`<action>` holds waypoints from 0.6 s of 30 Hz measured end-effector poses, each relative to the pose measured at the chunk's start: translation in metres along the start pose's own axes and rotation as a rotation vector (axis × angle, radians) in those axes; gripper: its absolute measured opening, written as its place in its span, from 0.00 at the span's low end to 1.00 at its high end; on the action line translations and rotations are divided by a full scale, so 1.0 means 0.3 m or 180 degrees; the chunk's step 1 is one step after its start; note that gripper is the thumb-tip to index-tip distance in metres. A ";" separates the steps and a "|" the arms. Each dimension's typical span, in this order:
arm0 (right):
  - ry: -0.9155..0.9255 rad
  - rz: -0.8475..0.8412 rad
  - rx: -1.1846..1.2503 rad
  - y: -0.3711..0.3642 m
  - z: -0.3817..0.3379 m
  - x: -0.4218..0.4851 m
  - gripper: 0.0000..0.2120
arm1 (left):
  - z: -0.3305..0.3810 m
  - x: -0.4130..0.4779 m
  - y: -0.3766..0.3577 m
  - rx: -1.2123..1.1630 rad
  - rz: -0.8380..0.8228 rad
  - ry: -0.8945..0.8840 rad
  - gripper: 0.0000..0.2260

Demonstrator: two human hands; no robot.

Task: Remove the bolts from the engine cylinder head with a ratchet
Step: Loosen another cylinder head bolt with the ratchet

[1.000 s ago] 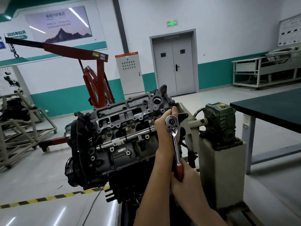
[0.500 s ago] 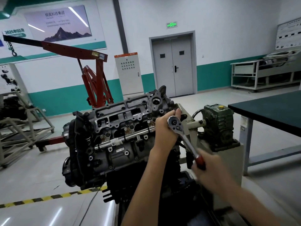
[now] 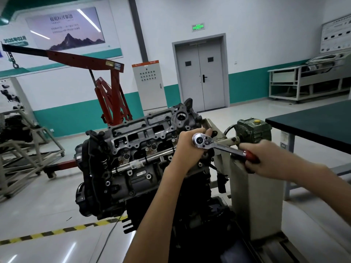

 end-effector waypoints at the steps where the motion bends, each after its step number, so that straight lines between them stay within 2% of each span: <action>1: 0.0061 0.0137 -0.0201 0.018 0.007 0.012 0.14 | -0.002 0.001 0.001 -0.0062 0.0009 0.0015 0.22; 4: -0.0147 0.0227 0.0098 -0.049 -0.027 -0.016 0.10 | 0.000 -0.012 -0.017 -0.0320 0.0352 0.0002 0.21; 6: -0.0534 0.0346 0.0883 -0.140 -0.089 -0.066 0.12 | 0.003 -0.023 -0.036 -0.0371 0.0586 -0.0088 0.21; 8: -0.0814 0.0680 0.1636 -0.222 -0.191 -0.093 0.13 | -0.001 -0.028 -0.054 -0.0473 0.0765 -0.0087 0.21; 10: -0.0935 0.0906 0.2354 -0.290 -0.311 -0.087 0.10 | 0.002 -0.027 -0.064 -0.0644 0.0902 -0.0006 0.21; 12: -0.0972 0.0849 0.2897 -0.330 -0.397 -0.073 0.09 | 0.005 -0.029 -0.064 -0.0654 0.1003 0.0036 0.22; 14: -0.0947 0.0743 0.2847 -0.324 -0.380 -0.072 0.10 | 0.003 -0.030 -0.056 -0.0633 0.0932 0.0059 0.22; 16: -0.0830 0.0716 0.2139 -0.268 -0.270 -0.077 0.11 | 0.002 -0.027 -0.042 -0.0512 0.0623 0.0077 0.21; 18: -0.0536 0.0445 0.1318 -0.180 -0.137 -0.062 0.10 | 0.007 -0.013 -0.021 -0.0191 0.0238 0.0104 0.21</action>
Point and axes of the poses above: each hand's wrist, its own x-axis towards the middle knuckle, its own y-axis out of the back of the hand, z = x × y, the point moved 3 cm from there along x, towards the middle knuckle, and after that the axes turned 8 degrees about -x, right-handed, at the moved point
